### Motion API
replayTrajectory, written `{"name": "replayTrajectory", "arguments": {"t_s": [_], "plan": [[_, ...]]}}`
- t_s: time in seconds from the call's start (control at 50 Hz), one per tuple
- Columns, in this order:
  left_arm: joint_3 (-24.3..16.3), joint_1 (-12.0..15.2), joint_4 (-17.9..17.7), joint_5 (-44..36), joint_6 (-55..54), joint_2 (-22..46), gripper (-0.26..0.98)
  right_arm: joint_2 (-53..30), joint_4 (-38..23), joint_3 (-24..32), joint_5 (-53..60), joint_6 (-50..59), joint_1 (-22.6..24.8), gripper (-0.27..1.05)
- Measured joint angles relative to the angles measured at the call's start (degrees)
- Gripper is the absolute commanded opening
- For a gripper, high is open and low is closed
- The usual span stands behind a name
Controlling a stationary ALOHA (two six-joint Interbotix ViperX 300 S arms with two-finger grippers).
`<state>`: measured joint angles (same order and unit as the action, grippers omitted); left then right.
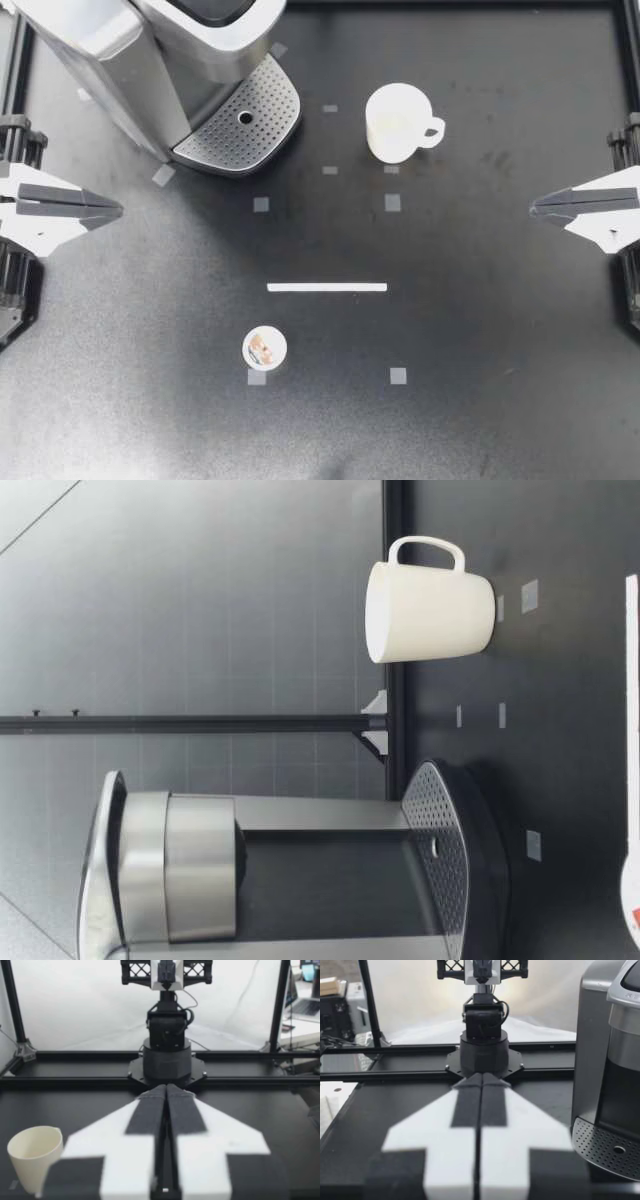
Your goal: Place the coffee capsule inside the capsule container, then place the cup onto the center of the cup tray.
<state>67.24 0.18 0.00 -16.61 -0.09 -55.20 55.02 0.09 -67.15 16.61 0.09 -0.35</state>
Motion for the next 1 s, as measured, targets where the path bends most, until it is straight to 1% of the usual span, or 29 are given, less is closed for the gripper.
{"name": "replayTrajectory", "arguments": {"t_s": [0.02,0.1,0.16,0.26,0.34,0.42,0.48,0.56,0.62,0.68,0.76,0.84,0.92,1.0], "plan": [[0.0,0.0,0.0,-0.1,0.2,0.0,0.11,0.0,0.0,0.0,0.1,0.0,0.0,0.08],[0.2,0.0,0.0,-0.1,0.8,0.0,0.06,-0.9,0.0,0.2,1.5,-0.3,0.0,0.01],[0.2,0.0,0.0,0.0,0.6,0.0,0.06,-2.9,0.0,0.9,3.3,-0.4,0.0,0.01],[0.2,0.0,0.0,0.2,0.6,0.0,0.06,-9.7,0.0,3.3,5.6,0.0,0.0,0.01],[0.3,0.0,0.0,0.2,-0.4,0.0,0.06,-17.4,0.0,6.9,5.7,0.3,0.0,0.01],[0.2,0.0,-0.1,0.3,-0.7,0.0,0.06,-25.5,0.1,12.1,3.2,0.6,0.0,0.03],[0.2,0.0,-0.2,0.3,-0.7,0.1,0.06,-30.8,0.1,16.4,-0.3,0.6,0.0,0.07],[0.2,0.0,-0.2,0.3,-1.0,0.1,0.06,-36.7,0.1,21.8,-6.6,0.6,0.0,0.14],[0.2,0.0,-0.3,0.3,-0.9,0.0,0.06,-41.8,0.1,27.1,-14.1,0.4,0.0,0.21],[0.3,0.0,-0.2,0.3,-0.9,0.0,0.06,-45.4,0.1,31.1,-19.7,0.1,0.2,0.31],[0.2,0.1,-0.3,0.3,-0.9,0.0,0.06,-49.7,0.2,35.3,-24.2,0.3,1.1,0.45],[0.3,0.1,-0.4,0.3,-0.9,0.1,0.06,-53.0,0.1,38.1,-25.7,0.0,2.5,0.62],[0.3,0.0,-0.4,0.3,-0.9,0.2,0.06,-56.5,0.2,40.3,-26.1,0.4,3.7,0.75],[0.4,0.0,-0.5,0.3,-1.0,0.4,0.06,-59.7,0.2,41.7,-26.7,0.5,4.3,0.83]]}}
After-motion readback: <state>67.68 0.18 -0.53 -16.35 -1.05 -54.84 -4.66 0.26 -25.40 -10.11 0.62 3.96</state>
